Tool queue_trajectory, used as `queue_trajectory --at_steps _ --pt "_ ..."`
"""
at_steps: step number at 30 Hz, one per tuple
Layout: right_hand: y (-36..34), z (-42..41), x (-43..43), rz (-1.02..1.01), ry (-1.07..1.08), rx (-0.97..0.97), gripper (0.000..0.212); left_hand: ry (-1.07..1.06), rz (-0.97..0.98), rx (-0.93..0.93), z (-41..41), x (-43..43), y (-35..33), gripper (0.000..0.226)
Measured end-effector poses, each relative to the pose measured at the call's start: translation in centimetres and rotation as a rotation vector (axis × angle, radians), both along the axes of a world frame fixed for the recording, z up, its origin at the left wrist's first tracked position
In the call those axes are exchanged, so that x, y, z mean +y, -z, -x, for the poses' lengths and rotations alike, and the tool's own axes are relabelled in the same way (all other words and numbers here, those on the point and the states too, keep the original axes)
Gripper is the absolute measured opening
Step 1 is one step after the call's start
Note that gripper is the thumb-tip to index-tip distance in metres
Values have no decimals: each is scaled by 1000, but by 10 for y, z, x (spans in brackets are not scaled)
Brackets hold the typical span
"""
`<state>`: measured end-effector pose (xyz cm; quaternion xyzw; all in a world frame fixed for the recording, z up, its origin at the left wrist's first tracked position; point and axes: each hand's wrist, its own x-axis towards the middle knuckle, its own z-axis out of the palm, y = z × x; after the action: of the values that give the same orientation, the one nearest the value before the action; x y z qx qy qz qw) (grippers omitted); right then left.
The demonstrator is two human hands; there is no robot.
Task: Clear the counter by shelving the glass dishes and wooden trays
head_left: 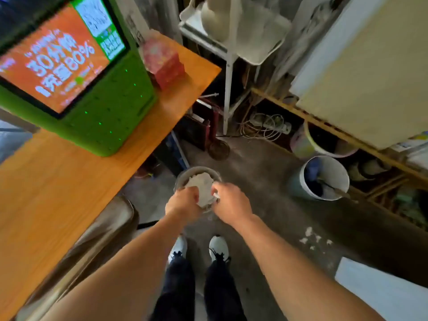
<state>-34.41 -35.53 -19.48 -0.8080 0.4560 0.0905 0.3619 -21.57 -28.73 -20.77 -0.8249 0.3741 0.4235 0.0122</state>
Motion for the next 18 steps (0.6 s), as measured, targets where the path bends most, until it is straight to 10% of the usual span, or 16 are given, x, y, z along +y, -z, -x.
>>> queue_trajectory --at_steps 9,18 --pt "256 -38 -32 -80 46 8 35 -77 -100 -51 -31 -39 253 38" --pt "347 -64 -30 -248 126 19 58 -77 -99 -22 -49 -47 347 56"
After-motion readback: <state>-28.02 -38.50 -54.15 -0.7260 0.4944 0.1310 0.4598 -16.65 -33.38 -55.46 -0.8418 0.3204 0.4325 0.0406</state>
